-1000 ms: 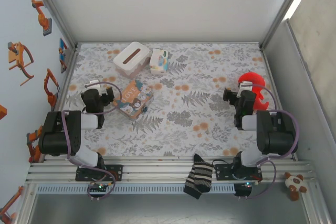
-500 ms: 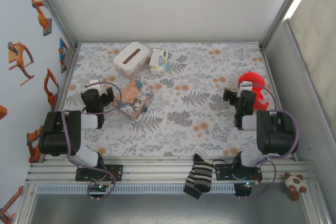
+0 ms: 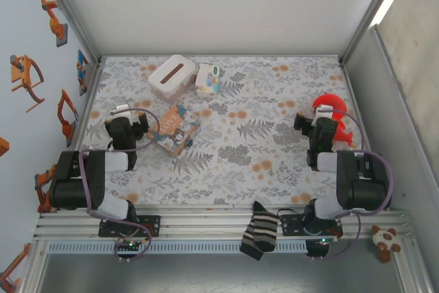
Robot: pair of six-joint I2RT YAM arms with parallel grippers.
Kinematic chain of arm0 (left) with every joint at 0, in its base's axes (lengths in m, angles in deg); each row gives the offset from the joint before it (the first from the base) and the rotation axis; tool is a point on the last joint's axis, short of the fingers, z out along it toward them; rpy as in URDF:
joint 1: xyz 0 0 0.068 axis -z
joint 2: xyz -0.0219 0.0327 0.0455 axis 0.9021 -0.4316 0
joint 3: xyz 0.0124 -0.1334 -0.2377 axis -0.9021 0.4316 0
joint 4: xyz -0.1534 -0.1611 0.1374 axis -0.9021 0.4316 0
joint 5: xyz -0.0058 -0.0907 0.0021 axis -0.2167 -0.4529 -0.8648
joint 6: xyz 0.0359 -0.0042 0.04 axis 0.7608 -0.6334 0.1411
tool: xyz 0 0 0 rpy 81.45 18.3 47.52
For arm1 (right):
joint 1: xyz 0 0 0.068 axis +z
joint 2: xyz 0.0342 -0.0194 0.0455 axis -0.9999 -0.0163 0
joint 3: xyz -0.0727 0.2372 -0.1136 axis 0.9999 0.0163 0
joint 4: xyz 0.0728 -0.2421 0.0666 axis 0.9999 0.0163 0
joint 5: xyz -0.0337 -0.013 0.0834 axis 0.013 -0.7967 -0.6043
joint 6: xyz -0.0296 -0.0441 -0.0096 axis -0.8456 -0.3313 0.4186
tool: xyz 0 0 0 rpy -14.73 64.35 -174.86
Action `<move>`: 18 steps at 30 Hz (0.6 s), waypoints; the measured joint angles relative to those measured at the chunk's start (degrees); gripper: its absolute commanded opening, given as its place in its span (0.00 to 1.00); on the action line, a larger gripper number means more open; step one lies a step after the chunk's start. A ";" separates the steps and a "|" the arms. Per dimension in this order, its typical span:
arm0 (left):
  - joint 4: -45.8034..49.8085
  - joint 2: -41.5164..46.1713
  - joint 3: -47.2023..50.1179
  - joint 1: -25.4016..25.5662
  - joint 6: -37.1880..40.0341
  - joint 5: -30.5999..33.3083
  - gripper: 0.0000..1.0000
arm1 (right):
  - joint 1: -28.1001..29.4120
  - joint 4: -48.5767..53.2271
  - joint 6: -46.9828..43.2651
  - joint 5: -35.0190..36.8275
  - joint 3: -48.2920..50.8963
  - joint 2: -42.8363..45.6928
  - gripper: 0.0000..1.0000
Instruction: Unlock the padlock with the key
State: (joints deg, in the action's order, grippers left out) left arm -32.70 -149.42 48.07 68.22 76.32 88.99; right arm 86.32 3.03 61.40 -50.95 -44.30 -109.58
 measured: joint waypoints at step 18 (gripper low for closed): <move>40.13 31.34 -11.32 7.58 -11.17 0.07 0.96 | 0.00 44.11 6.78 -6.64 -13.81 29.55 0.99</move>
State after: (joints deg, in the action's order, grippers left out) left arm 7.43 -118.08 36.74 75.81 65.15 89.06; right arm 86.32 47.14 68.17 -57.60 -58.12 -80.03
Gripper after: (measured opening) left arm 0.960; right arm 0.994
